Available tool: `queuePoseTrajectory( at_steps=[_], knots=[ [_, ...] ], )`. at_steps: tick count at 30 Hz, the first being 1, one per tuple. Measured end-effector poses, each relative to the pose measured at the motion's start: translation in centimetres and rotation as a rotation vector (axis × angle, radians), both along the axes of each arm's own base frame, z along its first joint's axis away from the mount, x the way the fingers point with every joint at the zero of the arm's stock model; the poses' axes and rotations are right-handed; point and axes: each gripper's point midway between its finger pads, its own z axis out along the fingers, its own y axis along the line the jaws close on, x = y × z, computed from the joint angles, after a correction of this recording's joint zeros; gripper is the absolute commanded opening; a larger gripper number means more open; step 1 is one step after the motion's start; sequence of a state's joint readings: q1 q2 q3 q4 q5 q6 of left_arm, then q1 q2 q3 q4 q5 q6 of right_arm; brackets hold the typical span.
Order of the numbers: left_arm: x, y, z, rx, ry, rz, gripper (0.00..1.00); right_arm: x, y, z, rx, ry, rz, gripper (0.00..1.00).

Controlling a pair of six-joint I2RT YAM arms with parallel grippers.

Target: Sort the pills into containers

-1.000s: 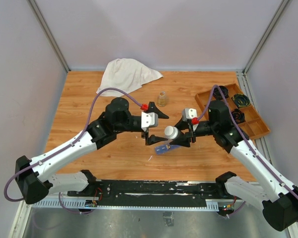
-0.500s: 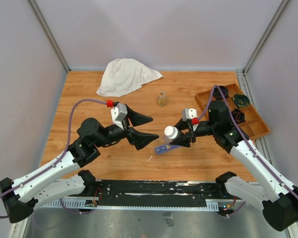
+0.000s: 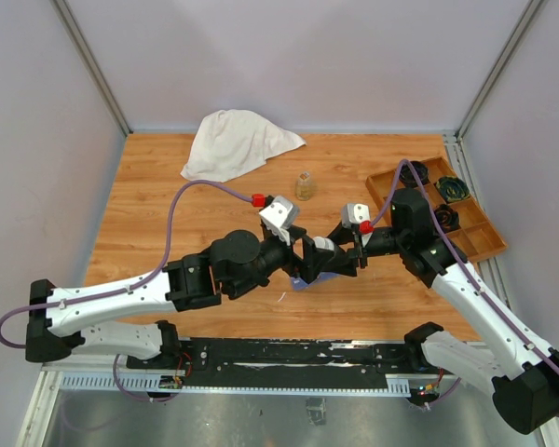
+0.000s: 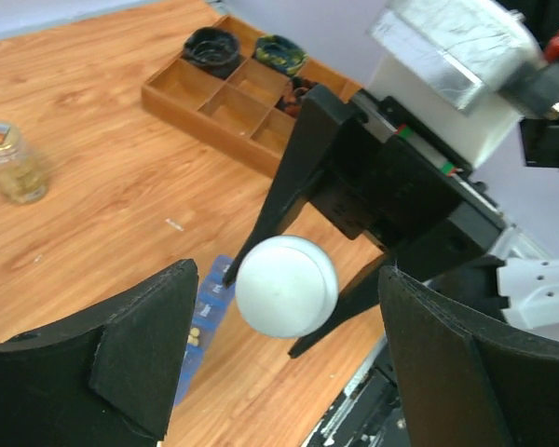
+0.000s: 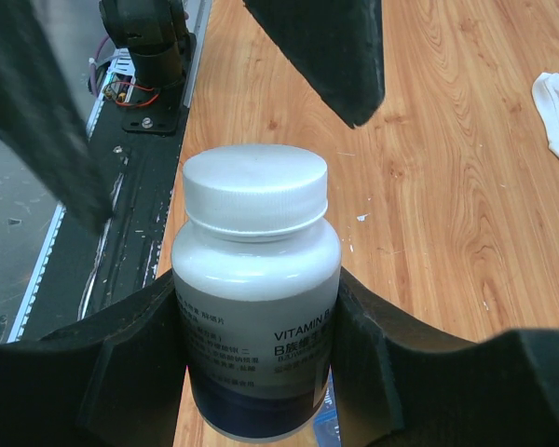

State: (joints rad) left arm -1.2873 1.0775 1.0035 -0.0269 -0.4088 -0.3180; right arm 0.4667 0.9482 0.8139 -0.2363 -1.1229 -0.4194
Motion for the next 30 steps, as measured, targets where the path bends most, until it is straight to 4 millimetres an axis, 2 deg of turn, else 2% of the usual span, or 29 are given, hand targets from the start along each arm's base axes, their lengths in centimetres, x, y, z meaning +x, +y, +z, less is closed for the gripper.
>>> queuePoseTrajectory(
  at_steps=[5, 11, 13, 16, 18, 24, 30],
  knots=[
    [0.9, -0.1, -1.1, 0.063, 0.0, 0.045, 0.66, 0.0, 0.0, 0.0, 0.0, 0.0, 0.0, 0.02],
    [0.8, -0.2, -1.6, 0.09, -0.002, 0.042, 0.59, 0.0, 0.0, 0.0, 0.0, 0.0, 0.0, 0.02],
    [0.8, -0.1, -1.7, 0.098, 0.001, 0.041, 0.53, 0.0, 0.0, 0.0, 0.0, 0.0, 0.0, 0.02],
    [0.5, -0.3, -1.8, 0.1, 0.005, 0.025, 0.33, 0.0, 0.0, 0.0, -0.001, -0.001, -0.002, 0.02],
    [0.3, -0.5, -1.7, 0.101, 0.003, 0.011, 0.29, 0.0, 0.0, 0.0, 0.0, -0.001, -0.001, 0.02],
    [-0.1, -0.8, -1.6, 0.122, -0.038, -0.046, 0.24, 0.0, 0.0, 0.0, 0.0, -0.003, -0.001, 0.02],
    [-0.4, -0.9, -1.7, 0.148, -0.176, -0.228, 0.23, 0.0, 0.0, 0.0, 0.0, -0.006, -0.001, 0.02]
  ],
)
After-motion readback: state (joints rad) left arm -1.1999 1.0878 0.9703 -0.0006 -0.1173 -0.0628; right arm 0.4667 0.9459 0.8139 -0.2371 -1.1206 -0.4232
